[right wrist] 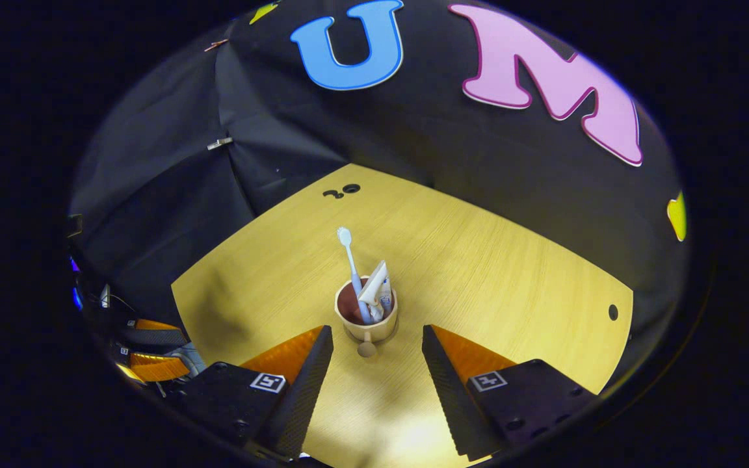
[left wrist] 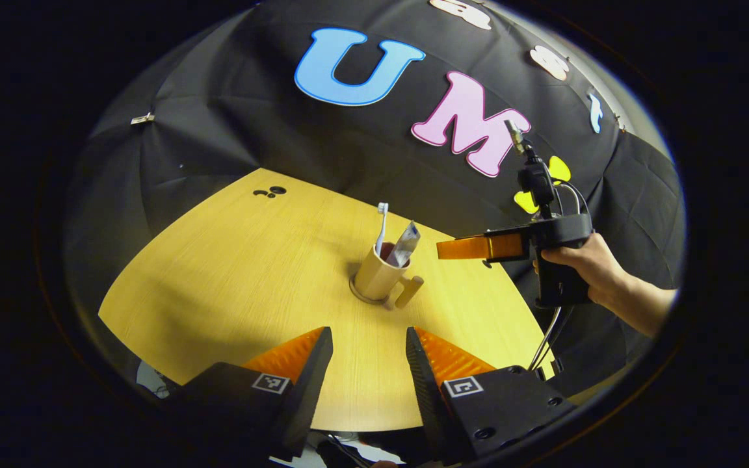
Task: Put the toothbrush and toothpaste on the desktop into the cup, then pick up the cup and place it on the coaster on the desktop.
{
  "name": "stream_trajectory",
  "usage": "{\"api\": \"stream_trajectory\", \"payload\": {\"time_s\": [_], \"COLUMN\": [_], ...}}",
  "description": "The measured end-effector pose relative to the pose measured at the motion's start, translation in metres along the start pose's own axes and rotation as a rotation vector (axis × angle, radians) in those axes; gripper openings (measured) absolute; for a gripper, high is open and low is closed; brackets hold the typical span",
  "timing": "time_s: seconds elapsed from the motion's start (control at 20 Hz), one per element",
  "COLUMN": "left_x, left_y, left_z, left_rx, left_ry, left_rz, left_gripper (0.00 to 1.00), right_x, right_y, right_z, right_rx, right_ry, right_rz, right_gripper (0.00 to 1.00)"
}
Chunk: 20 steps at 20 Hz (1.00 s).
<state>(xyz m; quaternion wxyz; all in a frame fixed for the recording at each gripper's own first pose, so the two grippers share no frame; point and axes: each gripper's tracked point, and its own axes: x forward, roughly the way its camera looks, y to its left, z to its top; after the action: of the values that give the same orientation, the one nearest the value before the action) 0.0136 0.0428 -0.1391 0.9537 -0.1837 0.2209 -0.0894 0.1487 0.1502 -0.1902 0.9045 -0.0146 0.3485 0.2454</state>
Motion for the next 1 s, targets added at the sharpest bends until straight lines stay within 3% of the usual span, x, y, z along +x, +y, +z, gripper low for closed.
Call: {"api": "stream_trajectory", "payload": {"time_s": [0.45,0.75,1.0], "left_x": [0.012,0.008,0.001], "left_y": [-0.036,-0.053,-0.058], "left_z": [0.057,0.076,0.082], "left_rx": [0.083,0.15,0.155], "left_ry": [-0.086,-0.137,-0.169], "left_rz": [-0.033,-0.036,-0.018], "left_gripper": [0.72,0.87,0.92], "right_x": [-0.08,-0.113,-0.136], "right_y": [0.009,0.018,0.032], "right_z": [0.017,0.017,0.007], "right_rx": [0.033,0.05,0.053], "right_ry": [-0.188,-0.292,-0.336], "right_rz": [-0.009,-0.016,-0.021], "right_gripper": [0.88,0.88,0.89]}}
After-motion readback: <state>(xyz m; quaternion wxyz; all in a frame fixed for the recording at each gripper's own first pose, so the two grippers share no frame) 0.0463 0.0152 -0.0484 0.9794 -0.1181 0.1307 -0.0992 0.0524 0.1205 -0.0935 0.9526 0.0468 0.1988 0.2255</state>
